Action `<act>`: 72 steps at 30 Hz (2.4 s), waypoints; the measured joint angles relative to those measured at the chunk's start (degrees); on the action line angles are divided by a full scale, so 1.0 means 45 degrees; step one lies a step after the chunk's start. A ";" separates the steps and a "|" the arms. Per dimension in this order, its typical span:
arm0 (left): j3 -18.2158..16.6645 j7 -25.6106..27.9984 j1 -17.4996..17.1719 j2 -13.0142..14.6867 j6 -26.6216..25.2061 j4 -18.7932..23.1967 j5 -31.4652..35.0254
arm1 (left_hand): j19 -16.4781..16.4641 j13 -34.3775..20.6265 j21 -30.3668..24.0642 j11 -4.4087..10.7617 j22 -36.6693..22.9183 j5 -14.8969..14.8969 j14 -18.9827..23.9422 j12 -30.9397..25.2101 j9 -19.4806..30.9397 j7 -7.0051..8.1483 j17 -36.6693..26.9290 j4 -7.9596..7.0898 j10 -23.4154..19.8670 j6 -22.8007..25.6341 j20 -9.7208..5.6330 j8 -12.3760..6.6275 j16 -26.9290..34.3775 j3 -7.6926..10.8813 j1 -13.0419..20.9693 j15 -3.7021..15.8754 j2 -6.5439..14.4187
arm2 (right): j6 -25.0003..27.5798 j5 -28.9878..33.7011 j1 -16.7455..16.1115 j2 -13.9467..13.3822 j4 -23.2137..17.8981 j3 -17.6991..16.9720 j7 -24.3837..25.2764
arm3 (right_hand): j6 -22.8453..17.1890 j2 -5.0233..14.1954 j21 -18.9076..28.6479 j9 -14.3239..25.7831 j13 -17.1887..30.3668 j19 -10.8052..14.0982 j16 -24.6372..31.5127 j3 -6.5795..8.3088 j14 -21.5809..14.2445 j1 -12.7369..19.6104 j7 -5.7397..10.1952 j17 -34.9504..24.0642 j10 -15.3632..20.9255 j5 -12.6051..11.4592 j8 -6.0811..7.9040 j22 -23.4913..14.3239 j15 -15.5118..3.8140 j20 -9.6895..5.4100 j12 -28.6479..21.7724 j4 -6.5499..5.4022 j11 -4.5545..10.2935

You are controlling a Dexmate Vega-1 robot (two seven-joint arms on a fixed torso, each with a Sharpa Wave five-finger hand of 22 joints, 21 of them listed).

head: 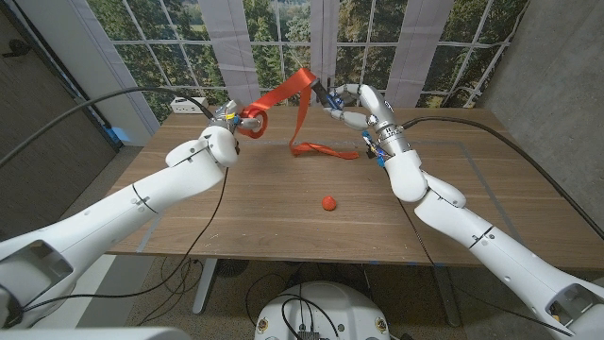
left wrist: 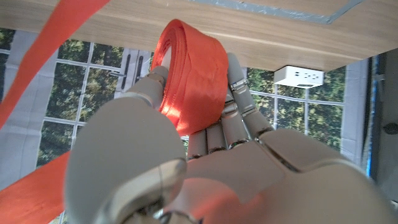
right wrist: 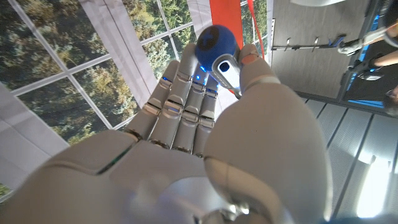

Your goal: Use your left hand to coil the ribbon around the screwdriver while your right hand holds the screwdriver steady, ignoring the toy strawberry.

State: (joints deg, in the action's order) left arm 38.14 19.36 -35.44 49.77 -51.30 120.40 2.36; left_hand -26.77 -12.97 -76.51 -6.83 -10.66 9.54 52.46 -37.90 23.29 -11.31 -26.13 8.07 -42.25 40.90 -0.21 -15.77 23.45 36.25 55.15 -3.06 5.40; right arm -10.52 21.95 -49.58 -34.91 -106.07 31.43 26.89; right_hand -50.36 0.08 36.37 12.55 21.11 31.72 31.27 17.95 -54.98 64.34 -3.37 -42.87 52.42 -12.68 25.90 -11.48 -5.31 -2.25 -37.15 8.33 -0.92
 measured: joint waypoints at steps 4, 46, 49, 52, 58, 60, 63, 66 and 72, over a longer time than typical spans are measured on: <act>-0.0020 -0.0359 0.0253 -0.0036 0.0699 -0.0409 0.0237 | 0.0000 0.0000 0.0000 -0.0003 0.0000 -0.0001 0.0000 -0.0001 0.0000 0.0018 -0.0041 0.0000 -0.0003 0.0025 0.0001 0.0023 -0.0010 0.0000 0.0000 0.0000 0.0000 | 0.0021 0.0579 -0.0020 -0.0005 -0.0104 0.0099 -0.0150 | 0.0000 -0.0020 0.0097 0.0000 0.0030 0.0000 -0.0001 -0.0023 0.0000 0.0020 0.0001 -0.0005 0.0000 0.0011 0.0000 0.0000 0.0000 0.0000 0.0044 -0.0009 0.0001; -0.0943 -0.2871 0.1835 -0.1152 0.3125 -0.1671 0.1203 | 0.0157 0.0000 -0.0242 0.0041 0.0058 -0.0028 0.0002 -0.0009 0.0134 0.0004 -0.0195 -0.0011 0.0041 0.0068 -0.0113 0.0174 -0.0111 -0.0011 -0.0001 0.0003 0.0001 | 0.2511 0.5838 0.0948 0.0114 0.0278 0.2321 -0.0257 | 0.0004 -0.0102 0.0350 0.0001 0.0229 -0.0158 -0.0273 -0.0075 -0.0024 0.0102 0.0005 -0.0074 0.0025 -0.0083 0.0004 -0.0002 0.0018 -0.0160 0.0088 -0.0026 0.0032; -0.0943 -0.2984 0.1924 -0.1210 0.3249 -0.1728 0.1170 | 0.0157 0.0000 -0.0242 0.0041 0.0058 -0.0029 0.0003 -0.0009 0.0134 0.0004 -0.0195 -0.0012 0.0042 0.0068 -0.0112 0.0182 -0.0145 -0.0012 -0.0001 0.0003 0.0001 | 0.2517 0.5942 0.1025 0.0104 0.0320 0.2452 -0.0256 | 0.0004 -0.0102 0.0356 0.0001 0.0228 -0.0158 -0.0273 -0.0092 -0.0025 0.0102 0.0005 -0.0075 0.0025 -0.0115 0.0004 -0.0002 0.0018 -0.0160 0.0088 -0.0013 0.0032; -0.0844 -0.3087 0.2253 -0.1396 0.3349 -0.1876 0.1169 | 0.0156 0.0000 -0.0242 0.0041 0.0057 -0.0030 0.0003 -0.0009 0.0133 0.0004 -0.0194 -0.0023 0.0041 0.0068 -0.0112 0.0201 -0.0146 -0.0023 -0.0001 0.0004 0.0000 | 0.2467 0.6283 0.1154 0.0103 0.0392 0.2648 -0.0260 | 0.0004 -0.0136 0.0397 0.0002 0.0228 -0.0158 -0.0275 -0.0108 -0.0025 0.0136 0.0006 -0.0073 0.0026 -0.0115 0.0005 0.0061 0.0018 -0.0160 0.0088 -0.0025 0.0032; -0.0717 -0.3310 0.2596 -0.1571 0.3552 -0.1921 0.1183 | 0.0155 0.0000 -0.0340 0.0041 0.0057 -0.0057 0.0004 -0.0009 0.0148 0.0004 -0.0196 -0.0024 0.0041 0.0068 -0.0110 0.0164 -0.0149 -0.0024 -0.0001 0.0005 0.0001 | 0.2371 0.6500 0.1331 0.0136 0.0554 0.2880 -0.0409 | 0.0005 -0.0152 0.0446 0.0003 0.0228 -0.0158 -0.0294 -0.0126 -0.0026 0.0152 0.0006 -0.0072 0.0029 -0.0115 0.0052 0.0066 0.0018 -0.0160 0.0090 -0.0010 0.0029; -0.0696 -0.3365 0.2679 -0.1610 0.3595 -0.1857 0.1213 | 0.0155 0.0000 -0.0342 0.0041 0.0057 -0.0059 0.0045 -0.0010 0.0165 0.0004 -0.0208 -0.0025 0.0041 0.0069 -0.0109 0.0165 -0.0160 -0.0024 -0.0001 0.0046 0.0001 | 0.2354 0.6537 0.1403 0.0171 0.0662 0.2969 -0.0498 | 0.0005 -0.0152 0.0446 0.0003 0.0228 -0.0157 -0.0295 -0.0128 -0.0026 0.0152 0.0007 -0.0072 0.0030 -0.0115 0.0053 0.0066 0.0018 -0.0160 0.0093 -0.0008 0.0028; -0.0696 -0.3421 0.2740 -0.1633 0.3663 -0.1752 0.1225 | 0.0154 0.0000 -0.0342 0.0041 0.0056 -0.0068 0.0045 -0.0011 0.0173 0.0004 -0.0221 -0.0025 0.0041 0.0069 -0.0108 0.0165 -0.0184 -0.0025 -0.0001 0.0046 0.0001 | 0.2352 0.6561 0.1489 0.0225 0.0796 0.3060 -0.0587 | 0.0005 -0.0152 0.0446 0.0006 0.0228 -0.0157 -0.0348 -0.0151 -0.0114 0.0152 0.0007 -0.0069 0.0078 -0.0114 0.0053 0.0066 -0.0016 -0.0159 0.0097 -0.0015 0.0027; -0.0704 -0.3485 0.2780 -0.1640 0.3730 -0.1577 0.1238 | 0.0153 0.0000 -0.0342 0.0041 0.0055 -0.0069 0.0045 -0.0012 0.0173 0.0005 -0.0247 -0.0026 0.0041 0.0069 -0.0108 0.0165 -0.0187 -0.0026 -0.0001 0.0046 0.0001 | 0.2364 0.6574 0.1604 0.0295 0.0963 0.3177 -0.0722 | 0.0005 -0.0152 0.0496 0.0015 0.0228 -0.0157 -0.0373 -0.0129 -0.0160 0.0152 0.0007 -0.0063 0.0114 -0.0114 0.0053 0.0066 -0.0024 -0.0159 0.0124 0.0002 0.0024; -0.0806 -0.3539 0.2783 -0.1640 0.3892 -0.1342 0.1241 | 0.0152 0.0000 -0.0342 0.0041 0.0113 -0.0078 0.0045 -0.0012 0.0172 0.0004 -0.0254 -0.0027 0.0041 0.0070 -0.0107 0.0165 -0.0196 -0.0027 -0.0001 0.0046 0.0001 | 0.2458 0.6598 0.1844 0.0447 0.1356 0.3391 -0.0907 | 0.0005 -0.0199 0.0496 0.0017 0.0229 -0.0157 -0.0395 -0.0124 -0.0161 0.0199 0.0007 -0.0062 0.0114 -0.0108 0.0053 0.0065 -0.0023 -0.0159 0.0141 0.0002 0.0025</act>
State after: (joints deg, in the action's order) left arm 34.52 3.44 -22.91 42.39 -33.79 114.36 7.94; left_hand -26.08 -12.97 -78.04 -6.65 -10.15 9.19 52.67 -37.95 24.06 -11.29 -27.28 7.95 -42.06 41.21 -0.69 -15.03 22.57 36.13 55.14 -2.85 5.40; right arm 0.54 51.64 -41.28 -32.90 -99.97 46.69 22.81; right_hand -50.34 -0.82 38.60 12.63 22.13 31.01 29.49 17.39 -55.70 65.24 -3.34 -43.15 52.94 -13.17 26.14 -11.18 -5.41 -2.96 -36.52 8.34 -0.81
